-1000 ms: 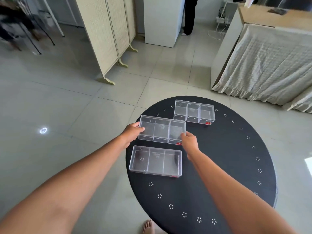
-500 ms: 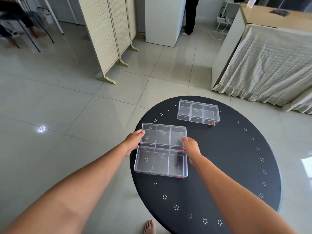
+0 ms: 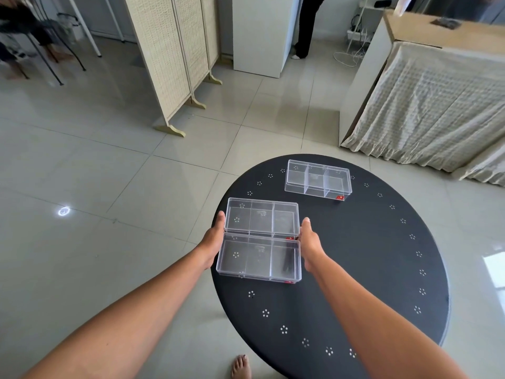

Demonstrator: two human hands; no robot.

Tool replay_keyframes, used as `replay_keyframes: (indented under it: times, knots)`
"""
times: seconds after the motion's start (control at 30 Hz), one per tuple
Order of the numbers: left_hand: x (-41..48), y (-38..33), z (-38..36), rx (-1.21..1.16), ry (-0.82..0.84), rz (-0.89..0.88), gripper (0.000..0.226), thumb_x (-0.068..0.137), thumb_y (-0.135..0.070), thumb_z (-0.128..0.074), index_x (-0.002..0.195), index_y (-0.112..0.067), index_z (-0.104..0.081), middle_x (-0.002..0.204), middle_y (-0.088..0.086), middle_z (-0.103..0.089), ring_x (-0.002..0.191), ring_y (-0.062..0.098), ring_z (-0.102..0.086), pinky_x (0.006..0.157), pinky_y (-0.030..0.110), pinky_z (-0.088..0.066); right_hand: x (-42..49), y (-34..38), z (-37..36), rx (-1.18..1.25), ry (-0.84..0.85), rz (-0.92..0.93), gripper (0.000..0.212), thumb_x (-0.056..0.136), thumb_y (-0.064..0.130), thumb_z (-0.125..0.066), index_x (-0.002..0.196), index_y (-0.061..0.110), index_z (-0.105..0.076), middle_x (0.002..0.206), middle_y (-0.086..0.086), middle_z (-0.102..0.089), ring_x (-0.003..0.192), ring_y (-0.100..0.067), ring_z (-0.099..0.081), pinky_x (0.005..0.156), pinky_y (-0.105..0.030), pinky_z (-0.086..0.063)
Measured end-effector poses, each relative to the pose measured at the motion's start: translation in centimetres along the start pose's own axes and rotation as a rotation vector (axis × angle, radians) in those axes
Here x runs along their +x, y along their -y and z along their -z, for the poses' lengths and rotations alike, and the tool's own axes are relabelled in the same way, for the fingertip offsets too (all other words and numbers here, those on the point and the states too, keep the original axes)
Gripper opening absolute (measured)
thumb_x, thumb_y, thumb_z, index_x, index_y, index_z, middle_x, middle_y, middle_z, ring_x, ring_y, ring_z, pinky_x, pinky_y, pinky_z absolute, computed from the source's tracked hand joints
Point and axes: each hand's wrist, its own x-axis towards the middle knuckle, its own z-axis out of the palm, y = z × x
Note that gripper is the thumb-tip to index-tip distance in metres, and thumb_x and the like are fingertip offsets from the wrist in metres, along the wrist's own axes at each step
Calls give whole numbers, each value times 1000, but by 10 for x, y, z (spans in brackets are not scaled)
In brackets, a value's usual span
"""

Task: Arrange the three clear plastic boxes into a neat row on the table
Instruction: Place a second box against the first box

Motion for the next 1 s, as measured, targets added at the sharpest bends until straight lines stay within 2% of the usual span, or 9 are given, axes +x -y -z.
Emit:
replay_keyframes:
  times: [0.1,0.13,0.2,0.27,0.43,0.83,1.0]
  knots:
    - [-3,-2,-3,-30,2,-16,86,88,-74,-18,151,-16,-24,158,7,-28,146,21,-24,116,39,-16,-4,1,-1,42,13,2,72,96,63,-24,117,10,-68,102,-8,-74,90,-26,-69,70,-36,-54]
    - [-3,-3,-3,-33,-1,-21,86,87,-74,-19,151,-15,-25,158,7,-29,145,21,-25,116,38,-17,-6,1,-1,45,14,1,72,96,63,-24,117,10,-68,101,-8,-74,89,-26,-69,69,-35,-54]
    - [-4,-4,-4,-25,-7,-28,87,87,-74,-19,150,-15,-25,158,8,-29,145,22,-25,116,39,-18,-7,0,-2,35,13,-1,75,95,64,-23,124,10,-65,113,-10,-72,101,-29,-67,85,-42,-54]
    - [-5,-4,-4,-10,-11,-27,89,86,-75,-19,151,-15,-24,158,8,-27,146,23,-24,116,40,-17,-7,-2,-2,22,17,-4,78,94,66,-24,131,9,-60,127,-12,-66,119,-34,-60,104,-49,-45]
    - [-6,-6,-5,12,-5,-27,88,86,-75,-19,150,-14,-26,158,8,-28,145,23,-25,116,39,-18,-8,-2,-2,22,35,1,79,93,67,-23,134,9,-58,135,-13,-61,126,-35,-55,110,-52,-39]
    - [-8,-7,-6,32,-6,-29,88,86,-75,-20,150,-15,-27,157,8,-31,145,23,-27,116,40,-19,-4,-4,-2,18,31,12,75,92,65,-25,128,12,-62,126,-11,-66,117,-32,-60,107,-50,-43]
    - [-8,-7,-5,43,-10,-36,88,85,-77,-19,150,-18,-27,157,6,-30,145,23,-26,117,42,-18,-7,-3,-2,15,24,32,69,95,64,-25,123,14,-65,113,-7,-69,102,-27,-64,88,-38,-46]
